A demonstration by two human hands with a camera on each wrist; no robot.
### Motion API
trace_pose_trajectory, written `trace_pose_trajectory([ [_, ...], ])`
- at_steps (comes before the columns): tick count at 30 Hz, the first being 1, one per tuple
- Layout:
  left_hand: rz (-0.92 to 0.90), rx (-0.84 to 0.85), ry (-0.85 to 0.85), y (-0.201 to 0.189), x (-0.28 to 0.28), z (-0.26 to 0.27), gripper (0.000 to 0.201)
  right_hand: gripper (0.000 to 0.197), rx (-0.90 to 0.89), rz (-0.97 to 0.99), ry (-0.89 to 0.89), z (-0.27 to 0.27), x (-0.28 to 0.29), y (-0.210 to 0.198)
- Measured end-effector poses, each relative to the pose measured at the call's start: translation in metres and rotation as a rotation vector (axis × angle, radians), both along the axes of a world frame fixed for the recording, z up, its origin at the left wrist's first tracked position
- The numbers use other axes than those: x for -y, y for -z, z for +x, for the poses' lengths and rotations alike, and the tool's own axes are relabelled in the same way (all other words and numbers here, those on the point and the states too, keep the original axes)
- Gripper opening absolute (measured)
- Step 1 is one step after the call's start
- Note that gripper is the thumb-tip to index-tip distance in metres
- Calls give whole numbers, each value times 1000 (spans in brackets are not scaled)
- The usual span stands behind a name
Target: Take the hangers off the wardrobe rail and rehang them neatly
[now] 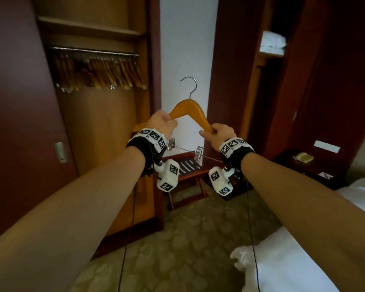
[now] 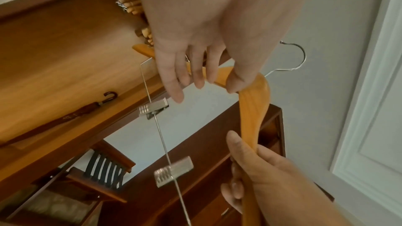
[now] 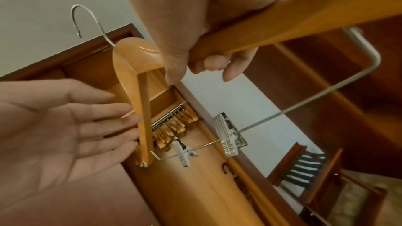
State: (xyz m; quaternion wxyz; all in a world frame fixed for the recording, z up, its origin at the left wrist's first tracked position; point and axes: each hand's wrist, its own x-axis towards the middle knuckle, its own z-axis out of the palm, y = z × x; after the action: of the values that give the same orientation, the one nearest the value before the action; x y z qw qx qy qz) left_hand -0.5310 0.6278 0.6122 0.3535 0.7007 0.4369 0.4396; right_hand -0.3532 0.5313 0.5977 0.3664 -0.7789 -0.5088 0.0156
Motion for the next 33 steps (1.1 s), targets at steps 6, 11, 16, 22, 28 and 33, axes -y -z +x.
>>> trace_pose_trajectory([
  [6, -248, 108, 119, -29, -36, -14, 28, 30, -46, -2, -156, -38, -85, -24],
  [11, -205, 82, 42, -54, -80, -20, 39, 11, -78, -29, -312, -62, -141, -44],
  [16, -96, -4, -136, -59, -136, -28, 66, 45, -49, -87, -495, -81, -194, -55],
  [22, 3, -55, -240, -62, -187, -46, 28, 40, -16, -59, -557, -97, -249, -58],
  [28, -73, 138, -204, -59, -276, -61, 22, 29, -25, 20, -570, -117, -321, -57],
  [33, 21, 56, -136, -73, -337, -79, 23, 37, -48, -42, -521, -138, -385, -60],
])
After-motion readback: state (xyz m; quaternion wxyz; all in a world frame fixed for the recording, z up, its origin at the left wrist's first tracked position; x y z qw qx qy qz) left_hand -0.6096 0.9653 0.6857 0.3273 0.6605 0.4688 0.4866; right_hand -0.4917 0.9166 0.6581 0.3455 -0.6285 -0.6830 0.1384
